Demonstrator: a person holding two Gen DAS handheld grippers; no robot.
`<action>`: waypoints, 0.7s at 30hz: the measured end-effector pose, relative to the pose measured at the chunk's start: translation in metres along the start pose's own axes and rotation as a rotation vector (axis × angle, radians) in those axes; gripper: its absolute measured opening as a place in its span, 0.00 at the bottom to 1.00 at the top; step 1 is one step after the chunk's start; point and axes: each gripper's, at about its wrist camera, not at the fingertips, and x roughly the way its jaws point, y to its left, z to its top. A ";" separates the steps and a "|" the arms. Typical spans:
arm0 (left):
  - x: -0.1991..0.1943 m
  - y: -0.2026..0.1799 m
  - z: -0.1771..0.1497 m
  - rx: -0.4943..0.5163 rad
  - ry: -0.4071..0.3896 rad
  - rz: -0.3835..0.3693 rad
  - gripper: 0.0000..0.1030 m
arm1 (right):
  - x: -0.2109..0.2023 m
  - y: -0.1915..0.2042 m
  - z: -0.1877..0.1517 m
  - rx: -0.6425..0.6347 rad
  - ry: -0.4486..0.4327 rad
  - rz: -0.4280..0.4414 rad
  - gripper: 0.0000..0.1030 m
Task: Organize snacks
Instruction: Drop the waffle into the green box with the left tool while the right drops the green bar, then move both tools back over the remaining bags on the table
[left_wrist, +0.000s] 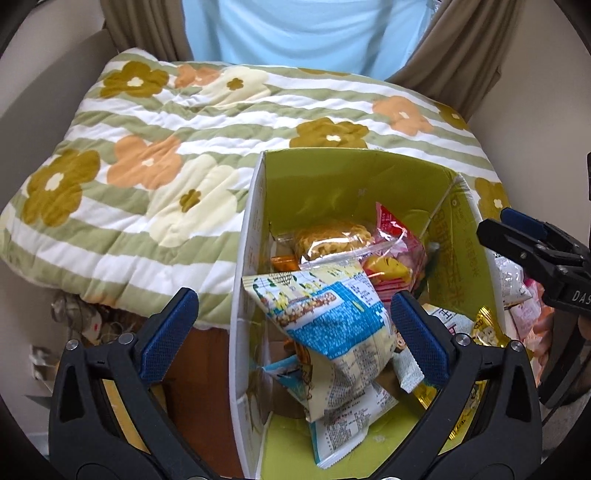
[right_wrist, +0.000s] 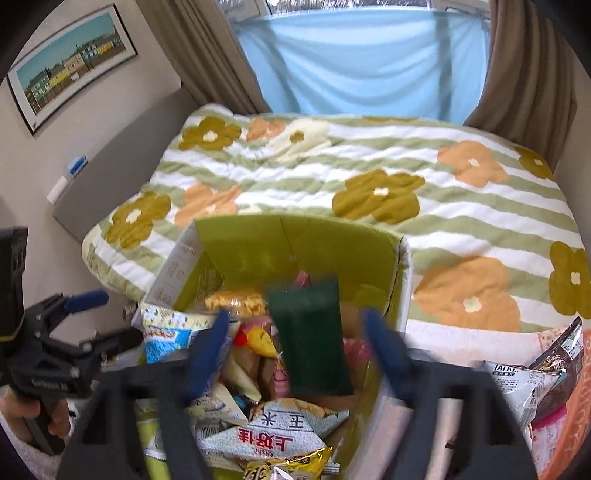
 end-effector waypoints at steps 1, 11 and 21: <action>-0.003 0.000 -0.003 -0.002 -0.003 -0.002 1.00 | -0.004 0.001 -0.001 0.000 -0.013 0.005 0.96; -0.030 -0.006 -0.024 -0.003 -0.037 -0.017 1.00 | -0.040 0.011 -0.020 -0.018 -0.076 -0.025 0.96; -0.058 -0.031 -0.033 0.073 -0.103 -0.118 1.00 | -0.082 0.026 -0.040 0.008 -0.121 -0.054 0.96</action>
